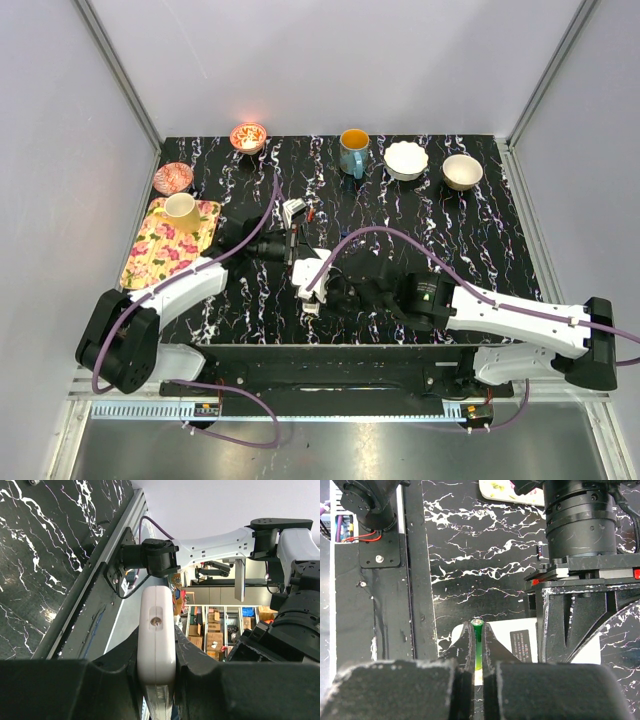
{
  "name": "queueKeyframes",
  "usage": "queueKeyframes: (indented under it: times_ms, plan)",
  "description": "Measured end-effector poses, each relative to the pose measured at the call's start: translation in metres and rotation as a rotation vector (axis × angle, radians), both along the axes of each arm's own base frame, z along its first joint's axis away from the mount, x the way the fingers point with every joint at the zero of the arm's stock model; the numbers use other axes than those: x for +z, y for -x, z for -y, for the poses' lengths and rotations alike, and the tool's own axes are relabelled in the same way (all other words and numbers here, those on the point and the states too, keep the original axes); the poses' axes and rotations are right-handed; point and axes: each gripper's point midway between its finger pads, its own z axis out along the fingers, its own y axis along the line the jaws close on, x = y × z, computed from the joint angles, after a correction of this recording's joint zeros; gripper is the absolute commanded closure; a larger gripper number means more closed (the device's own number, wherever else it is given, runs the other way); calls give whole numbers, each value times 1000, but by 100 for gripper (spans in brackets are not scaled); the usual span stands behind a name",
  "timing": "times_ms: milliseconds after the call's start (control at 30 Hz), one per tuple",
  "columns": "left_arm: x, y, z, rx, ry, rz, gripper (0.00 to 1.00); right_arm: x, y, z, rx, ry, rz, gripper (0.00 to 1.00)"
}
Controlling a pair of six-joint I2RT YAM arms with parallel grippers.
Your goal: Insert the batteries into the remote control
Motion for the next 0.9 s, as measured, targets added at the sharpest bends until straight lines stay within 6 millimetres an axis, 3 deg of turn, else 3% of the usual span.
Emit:
queueKeyframes:
  times_ms: [900]
  plan:
    - [3,5,2,-20,3,8,100,-17,11,7,41,76,-31,100]
